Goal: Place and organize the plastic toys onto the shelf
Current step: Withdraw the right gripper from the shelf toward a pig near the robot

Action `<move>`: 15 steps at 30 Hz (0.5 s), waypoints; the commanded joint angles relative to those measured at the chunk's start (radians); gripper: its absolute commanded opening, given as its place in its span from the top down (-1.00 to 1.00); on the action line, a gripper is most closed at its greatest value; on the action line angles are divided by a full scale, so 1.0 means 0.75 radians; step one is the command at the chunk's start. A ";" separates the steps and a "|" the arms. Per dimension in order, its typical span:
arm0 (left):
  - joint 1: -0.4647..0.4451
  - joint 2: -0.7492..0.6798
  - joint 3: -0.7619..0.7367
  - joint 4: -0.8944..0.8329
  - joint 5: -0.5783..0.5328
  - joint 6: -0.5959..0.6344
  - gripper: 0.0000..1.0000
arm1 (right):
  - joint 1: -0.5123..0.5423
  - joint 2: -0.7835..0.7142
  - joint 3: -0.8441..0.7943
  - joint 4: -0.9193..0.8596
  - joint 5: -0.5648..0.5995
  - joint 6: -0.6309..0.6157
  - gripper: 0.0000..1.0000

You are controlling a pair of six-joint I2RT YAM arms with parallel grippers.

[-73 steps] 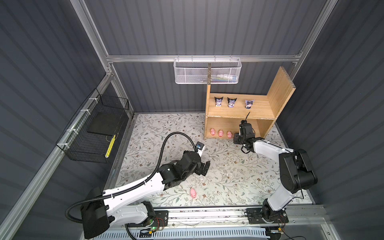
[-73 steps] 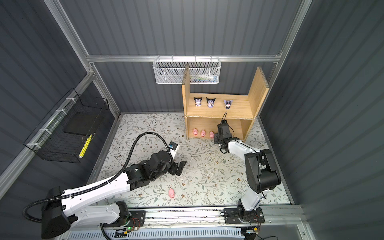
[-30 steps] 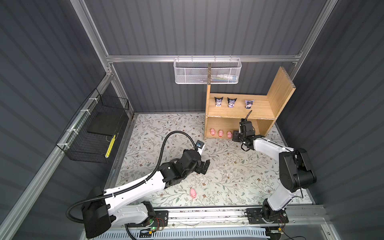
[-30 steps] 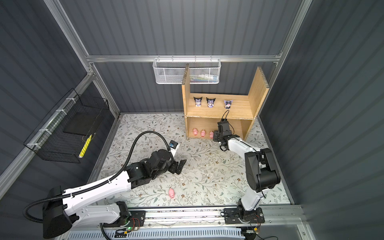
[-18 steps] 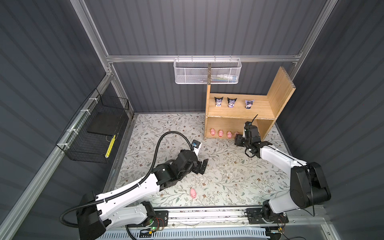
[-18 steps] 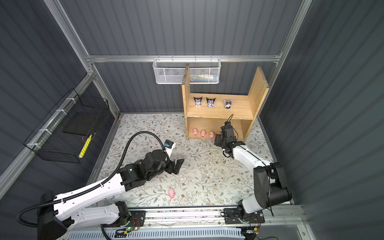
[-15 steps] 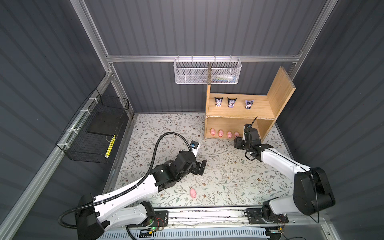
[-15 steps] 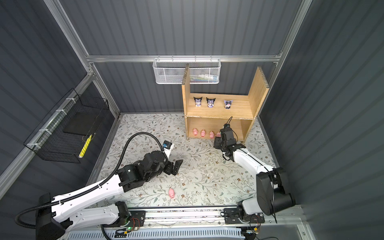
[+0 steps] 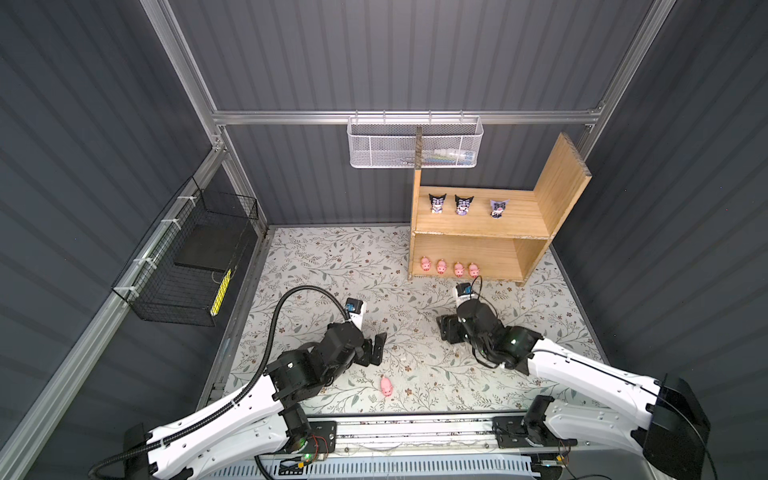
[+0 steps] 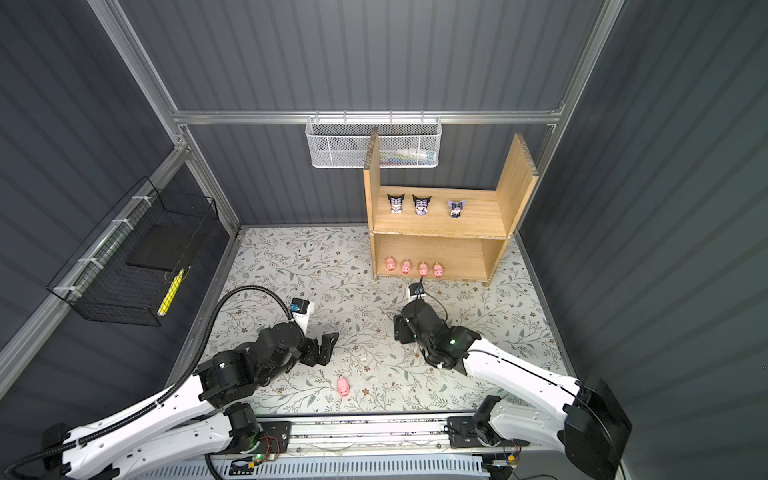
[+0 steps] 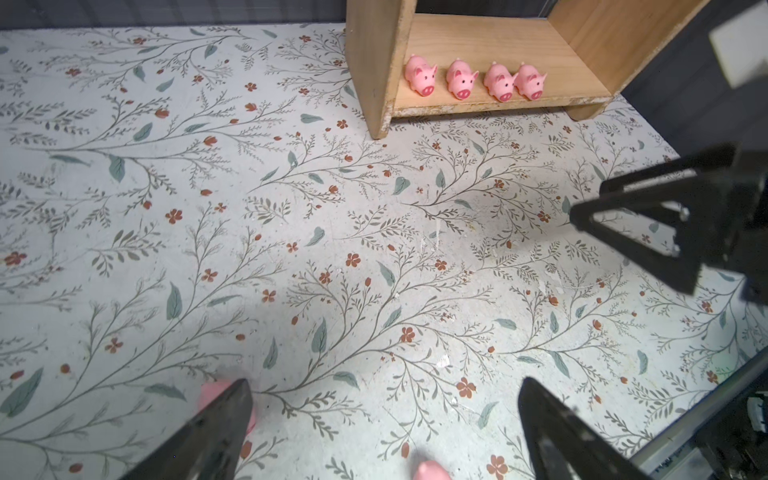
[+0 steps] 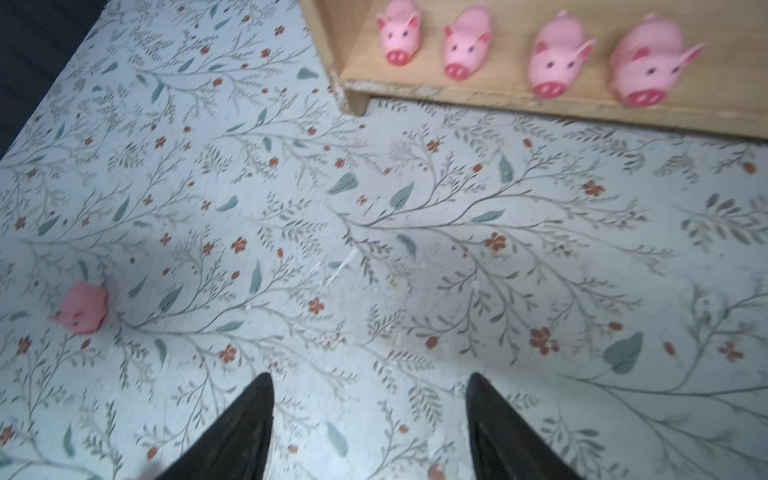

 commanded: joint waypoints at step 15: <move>0.008 -0.266 -0.099 -0.242 -0.036 -0.279 -0.99 | 0.899 0.506 0.043 0.311 0.606 0.306 -0.65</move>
